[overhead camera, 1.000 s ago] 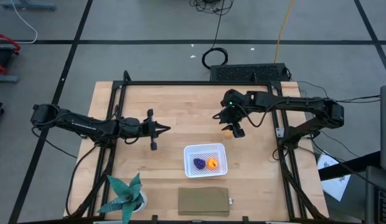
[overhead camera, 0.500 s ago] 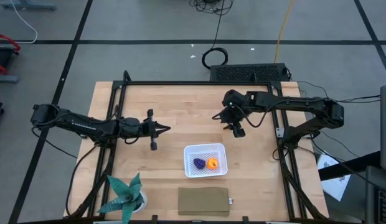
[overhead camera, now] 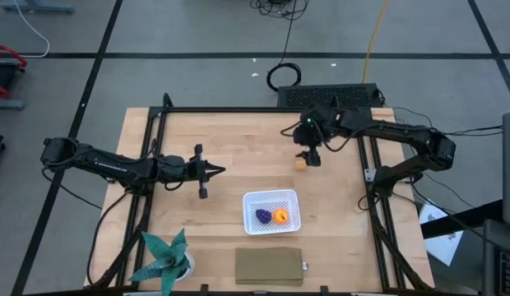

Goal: Pick and placing Produce into tupperware
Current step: Put the potato into the white basket

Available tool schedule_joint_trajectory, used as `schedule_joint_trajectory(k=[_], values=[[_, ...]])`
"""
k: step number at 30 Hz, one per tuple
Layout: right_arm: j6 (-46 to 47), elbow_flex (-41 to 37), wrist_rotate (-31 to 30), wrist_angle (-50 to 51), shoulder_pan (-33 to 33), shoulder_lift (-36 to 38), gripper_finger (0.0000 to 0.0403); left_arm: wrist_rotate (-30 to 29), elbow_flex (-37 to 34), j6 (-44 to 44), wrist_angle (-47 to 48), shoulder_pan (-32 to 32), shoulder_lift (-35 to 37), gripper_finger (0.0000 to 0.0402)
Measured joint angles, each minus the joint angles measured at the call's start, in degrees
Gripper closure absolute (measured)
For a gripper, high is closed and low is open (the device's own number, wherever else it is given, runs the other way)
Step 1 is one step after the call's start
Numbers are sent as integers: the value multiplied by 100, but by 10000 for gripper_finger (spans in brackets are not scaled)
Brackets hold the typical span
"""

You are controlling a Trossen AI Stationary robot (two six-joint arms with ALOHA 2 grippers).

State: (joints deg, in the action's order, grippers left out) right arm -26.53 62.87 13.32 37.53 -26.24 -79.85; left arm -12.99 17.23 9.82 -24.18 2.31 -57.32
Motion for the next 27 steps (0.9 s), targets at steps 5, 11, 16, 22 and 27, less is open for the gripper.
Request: schedule_joint_trajectory(k=[5,11,16,22,27], values=[[255,-199,0,-267,-128,-7,63,0,0,0,43,0,1,382],[849,-891,1,-1099,-229,-12,48,0,0,0,125,0,0,382],[1084,-1206,0,-1138,-269,-13,48,0,0,0,188,0,0,382],[1336,-1487,28,-1247,-250,-13,48,0,0,0,158,0,2,382],[1540,-1590,40,-1300,-240,-13,48,0,0,0,160,0,0,382]])
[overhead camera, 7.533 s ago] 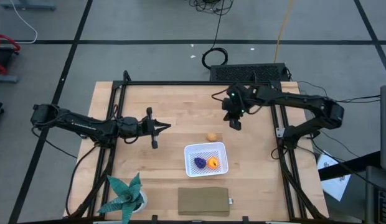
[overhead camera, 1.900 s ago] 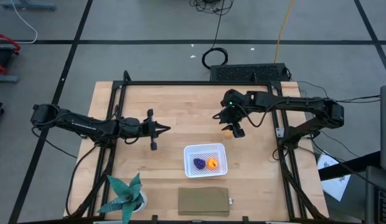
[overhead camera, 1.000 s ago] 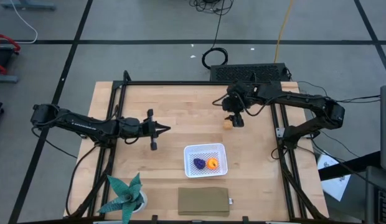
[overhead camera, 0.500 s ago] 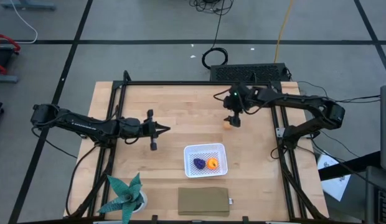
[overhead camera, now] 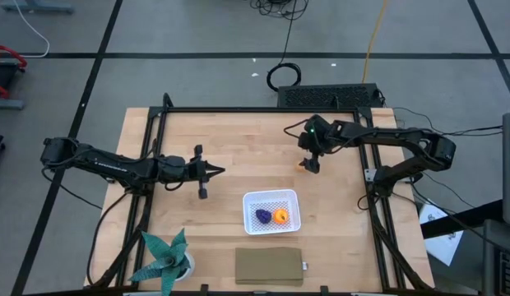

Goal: Pick and placing Produce into tupperware
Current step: Put the potato into the white basket

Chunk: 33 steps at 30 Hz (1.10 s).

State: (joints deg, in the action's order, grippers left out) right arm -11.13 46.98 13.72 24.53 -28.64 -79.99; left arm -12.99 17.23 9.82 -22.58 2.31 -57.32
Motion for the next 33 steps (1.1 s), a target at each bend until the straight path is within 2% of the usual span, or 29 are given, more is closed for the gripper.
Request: schedule_joint_trajectory(k=[15,23,33], values=[[-92,-72,178,-248,214,-761,48,0,2,0,37,2,0,382],[-265,-72,179,-251,214,-824,48,0,2,0,63,2,0,382],[-317,-355,160,-531,214,-824,80,0,1,-11,58,0,0,382]])
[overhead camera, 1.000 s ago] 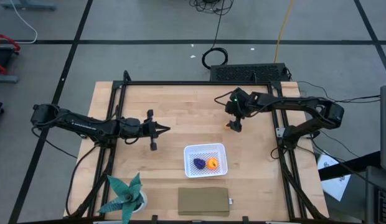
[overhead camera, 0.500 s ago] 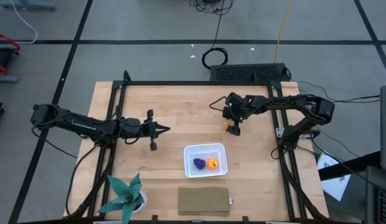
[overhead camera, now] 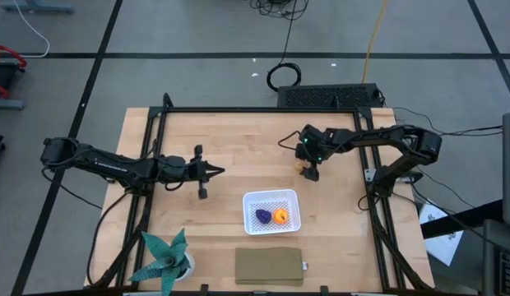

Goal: Pick and placing Produce into tupperware
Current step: Put the potato into the white basket

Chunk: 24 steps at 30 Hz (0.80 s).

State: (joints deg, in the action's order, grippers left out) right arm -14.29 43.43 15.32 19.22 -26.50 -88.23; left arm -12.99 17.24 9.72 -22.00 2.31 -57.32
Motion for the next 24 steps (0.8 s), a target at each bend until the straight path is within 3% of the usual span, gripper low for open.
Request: schedule_joint_trajectory(k=[9,21,24], values=[[-59,-102,-8,-190,9,0,103,0,-1,-17,-2,1,0,382],[-289,-102,-5,-188,190,4,226,0,0,-15,-2,1,0,382],[-294,-99,-2,-192,188,9,240,0,-1,-15,-2,2,2,382]])
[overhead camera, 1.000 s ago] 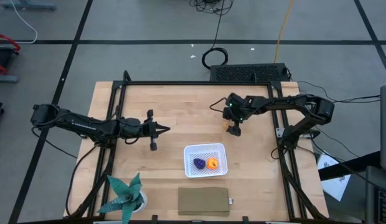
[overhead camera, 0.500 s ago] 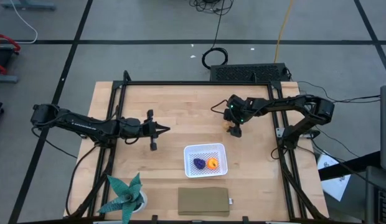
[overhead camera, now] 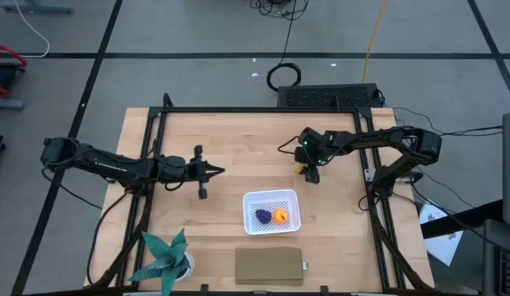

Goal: Pick and placing Produce into tupperware
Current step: Put the potato into the white basket

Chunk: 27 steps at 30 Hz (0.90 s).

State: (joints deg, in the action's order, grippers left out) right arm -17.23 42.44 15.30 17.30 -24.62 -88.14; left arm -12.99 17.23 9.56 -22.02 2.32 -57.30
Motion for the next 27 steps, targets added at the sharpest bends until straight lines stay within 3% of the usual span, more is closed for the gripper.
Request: schedule_joint_trajectory(k=[10,27], values=[[11,151,-10,372,0,-7,227,0,0,2,0,-2,-2,382],[62,1327,106,1955,132,549,230,2,2,-70,90,0,-2,382]])
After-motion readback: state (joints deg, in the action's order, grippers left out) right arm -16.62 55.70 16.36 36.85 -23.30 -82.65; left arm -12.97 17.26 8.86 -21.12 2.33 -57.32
